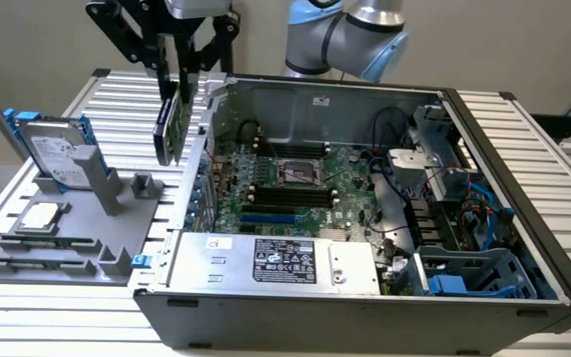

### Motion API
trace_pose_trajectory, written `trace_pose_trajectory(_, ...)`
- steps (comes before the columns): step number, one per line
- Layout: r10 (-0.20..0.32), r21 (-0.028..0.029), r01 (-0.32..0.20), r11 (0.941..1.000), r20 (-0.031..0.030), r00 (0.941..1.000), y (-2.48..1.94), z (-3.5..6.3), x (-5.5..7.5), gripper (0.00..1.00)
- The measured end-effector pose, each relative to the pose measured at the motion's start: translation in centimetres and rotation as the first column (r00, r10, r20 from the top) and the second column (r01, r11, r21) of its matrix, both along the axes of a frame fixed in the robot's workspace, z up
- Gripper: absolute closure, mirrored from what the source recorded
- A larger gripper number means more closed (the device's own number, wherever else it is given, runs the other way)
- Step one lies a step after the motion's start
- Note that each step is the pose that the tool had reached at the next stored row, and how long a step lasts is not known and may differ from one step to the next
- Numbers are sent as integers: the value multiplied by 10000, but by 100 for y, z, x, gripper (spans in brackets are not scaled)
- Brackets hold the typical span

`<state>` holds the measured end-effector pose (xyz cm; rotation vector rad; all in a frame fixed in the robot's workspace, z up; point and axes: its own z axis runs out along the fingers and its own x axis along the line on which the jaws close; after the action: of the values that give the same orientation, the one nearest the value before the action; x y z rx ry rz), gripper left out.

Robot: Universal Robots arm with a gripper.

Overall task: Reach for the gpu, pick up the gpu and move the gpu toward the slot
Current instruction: 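Pick up the gpu and move the gpu toward the slot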

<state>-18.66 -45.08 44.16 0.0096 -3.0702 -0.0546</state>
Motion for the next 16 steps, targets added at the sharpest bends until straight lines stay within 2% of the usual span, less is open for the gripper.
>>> trace_pose_trajectory(5, 0, 63, 0, 10000, -9, 10000, 0, 3, 227, 74)
trace_pose_trajectory(16, 0, 123, 0, 9999, -20, 10000, 0, 3, 726, 74)
